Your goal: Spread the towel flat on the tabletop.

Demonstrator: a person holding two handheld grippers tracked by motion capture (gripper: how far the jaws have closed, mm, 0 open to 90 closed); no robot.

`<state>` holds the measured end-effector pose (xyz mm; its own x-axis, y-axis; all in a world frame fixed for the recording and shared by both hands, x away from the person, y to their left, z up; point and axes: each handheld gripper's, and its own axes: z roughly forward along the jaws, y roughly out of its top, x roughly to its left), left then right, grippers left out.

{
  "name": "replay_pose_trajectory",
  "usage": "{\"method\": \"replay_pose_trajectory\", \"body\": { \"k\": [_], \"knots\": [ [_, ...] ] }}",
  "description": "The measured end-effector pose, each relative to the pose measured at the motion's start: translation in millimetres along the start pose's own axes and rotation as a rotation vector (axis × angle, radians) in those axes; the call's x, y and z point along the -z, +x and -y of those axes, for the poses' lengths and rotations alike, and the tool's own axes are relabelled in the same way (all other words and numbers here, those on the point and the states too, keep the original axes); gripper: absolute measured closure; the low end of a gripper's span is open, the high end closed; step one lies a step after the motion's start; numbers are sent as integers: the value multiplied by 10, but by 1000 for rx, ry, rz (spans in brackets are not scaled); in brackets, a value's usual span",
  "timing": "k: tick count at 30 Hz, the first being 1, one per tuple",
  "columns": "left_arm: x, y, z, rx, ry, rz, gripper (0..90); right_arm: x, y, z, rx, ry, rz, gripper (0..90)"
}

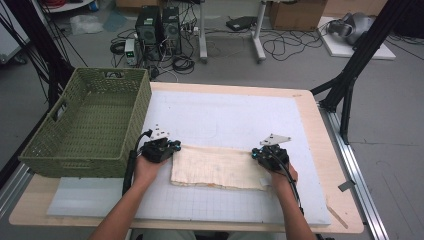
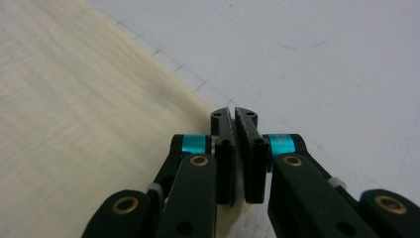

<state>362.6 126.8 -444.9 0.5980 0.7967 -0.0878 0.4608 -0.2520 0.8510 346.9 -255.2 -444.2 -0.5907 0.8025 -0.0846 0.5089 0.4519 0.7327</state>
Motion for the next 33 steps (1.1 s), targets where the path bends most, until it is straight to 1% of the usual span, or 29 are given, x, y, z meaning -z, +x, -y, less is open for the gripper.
{"method": "replay_pose_trajectory", "body": {
  "k": [1, 2, 3, 4, 6, 7, 10, 12, 13, 14, 15, 16, 17, 18, 19, 20, 22, 24, 25, 27, 29, 30, 31, 32, 33],
  "knots": [
    [-9, 13, -10, 8, -8, -1, 865, -6, -15, 0, -11, -2, 4, 868],
    [-27, 25, -26, 14, 13, 4, 865, -10, -35, 3, -23, -4, 2, 867],
    [-47, 23, -32, 8, 10, 2, 864, -14, -54, 4, -32, -10, 3, 867],
    [-56, 24, -36, -2, 13, -3, 865, -16, -66, 3, -38, -14, 13, 867],
    [-82, 14, -35, -9, 18, -12, 864, -22, -78, -1, -37, -20, 18, 867],
    [-87, 20, -30, -16, 30, -14, 864, -30, -79, 0, -41, -23, 20, 867],
    [-109, 29, -10, -11, 51, -18, 863, -50, -87, 2, -47, -23, 16, 862],
    [-115, 17, -11, -16, 53, -28, 856, -58, -87, -8, -29, -21, 31, 819],
    [-114, 12, -10, -20, 56, -34, 840, -57, -91, -17, -32, -15, 47, 751],
    [-109, 9, -11, -29, 57, -40, 797, -53, -103, -19, -41, -17, 58, 701],
    [-97, 10, -11, -37, 46, -38, 726, -35, -118, -15, -65, -30, 67, 663],
    [-71, 19, -12, -48, 31, -29, 655, 2, -143, -8, -94, -51, 63, 595],
    [-35, 32, -14, -38, 4, -26, 618, 44, -170, 1, -137, -89, 34, 542],
    [14, 55, -24, -8, -28, -26, 561, 90, -185, 7, -162, -113, 13, 508],
    [43, 70, -31, 20, -43, -19, 470, 148, -184, 12, -154, -126, 25, 498],
    [81, 88, -40, 51, -63, 1, 443, 185, -184, 16, -148, -132, 24, 486],
    [160, 91, -52, 72, -103, 14, 404, 284, -182, 30, -145, -155, 21, 454],
    [221, 84, -73, 91, -124, 36, 348, 390, -179, 49, -155, -189, -5, 424],
    [251, 71, -86, 92, -136, 45, 319, 424, -177, 59, -159, -199, -16, 414],
    [305, 26, -108, 87, -154, 56, 252, 510, -160, 85, -164, -217, -43, 356],
    [347, -26, -122, 89, -158, 86, 214, 589, -128, 120, -157, -236, -62, 310],
    [368, -52, -122, 81, -167, 102, 179, 630, -104, 140, -151, -241, -76, 295],
    [403, -82, -116, 62, -183, 112, 173, 669, -84, 162, -136, -245, -77, 274],
    [424, -92, -108, 50, -191, 124, 174, 715, -61, 190, -124, -255, -76, 232],
    [447, -100, -96, 44, -205, 141, 174, 741, -48, 206, -123, -257, -74, 202]
  ]
}}
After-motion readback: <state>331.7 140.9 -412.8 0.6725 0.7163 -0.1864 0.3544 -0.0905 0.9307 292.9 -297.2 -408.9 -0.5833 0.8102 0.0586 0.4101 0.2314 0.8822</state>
